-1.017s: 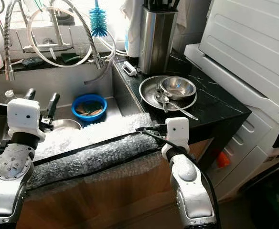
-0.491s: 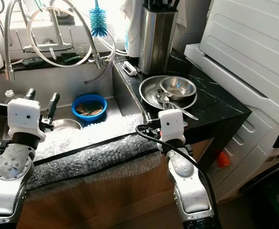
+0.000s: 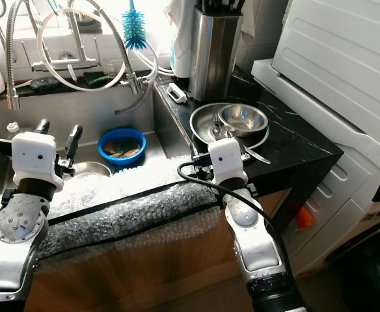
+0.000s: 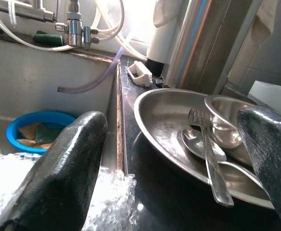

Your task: Kitchen organization

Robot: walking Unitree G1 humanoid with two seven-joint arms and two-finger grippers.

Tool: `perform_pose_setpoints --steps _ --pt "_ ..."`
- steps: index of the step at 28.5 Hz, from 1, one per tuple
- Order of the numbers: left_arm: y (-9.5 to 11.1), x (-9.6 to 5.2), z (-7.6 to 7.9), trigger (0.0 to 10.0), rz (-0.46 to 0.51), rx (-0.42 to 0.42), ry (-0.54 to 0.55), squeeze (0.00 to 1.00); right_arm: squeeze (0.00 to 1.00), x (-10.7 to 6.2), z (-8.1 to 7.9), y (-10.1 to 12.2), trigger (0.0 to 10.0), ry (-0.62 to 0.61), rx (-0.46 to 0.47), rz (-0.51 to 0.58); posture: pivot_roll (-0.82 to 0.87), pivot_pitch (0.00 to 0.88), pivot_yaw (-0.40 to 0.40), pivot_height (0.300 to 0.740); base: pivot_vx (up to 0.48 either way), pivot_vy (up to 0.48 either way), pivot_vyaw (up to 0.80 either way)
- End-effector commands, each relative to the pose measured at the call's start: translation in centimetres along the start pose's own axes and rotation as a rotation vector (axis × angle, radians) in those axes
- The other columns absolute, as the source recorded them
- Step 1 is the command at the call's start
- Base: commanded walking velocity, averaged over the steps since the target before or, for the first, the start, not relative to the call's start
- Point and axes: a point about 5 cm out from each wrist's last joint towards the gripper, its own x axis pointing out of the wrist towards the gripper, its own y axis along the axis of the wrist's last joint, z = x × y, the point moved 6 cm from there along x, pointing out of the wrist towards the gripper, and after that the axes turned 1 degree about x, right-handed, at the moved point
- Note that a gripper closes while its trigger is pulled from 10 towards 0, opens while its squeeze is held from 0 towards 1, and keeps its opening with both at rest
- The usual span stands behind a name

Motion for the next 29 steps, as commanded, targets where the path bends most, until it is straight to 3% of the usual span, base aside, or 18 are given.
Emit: perform_pose_setpoints --steps 1,6,11,29 --pt "0.5 0.3 0.1 10.0 0.024 0.007 0.003 0.00 0.00 0.3 0.5 0.1 10.0 -0.007 -0.007 0.007 -0.04 0.000 -0.055 0.727 0.000 0.000 0.00" --pt "0.7 0.5 0.2 10.0 0.032 0.003 0.001 0.00 0.00 1.0 1.7 -0.8 10.0 -0.047 -0.035 0.000 -0.04 0.000 -0.056 0.727 0.000 0.000 0.00" --pt "0.9 0.6 0.2 10.0 0.038 0.006 0.001 0.00 0.00 1.0 3.3 -1.5 10.0 -0.145 0.065 -0.015 -0.04 0.000 -0.055 0.727 0.000 0.000 0.00" --pt "1.1 0.5 0.2 10.0 0.040 0.011 -0.001 0.00 0.00 1.2 1.6 -2.1 10.0 -0.077 0.110 0.000 -0.03 0.004 -0.058 0.727 0.000 0.000 0.00"
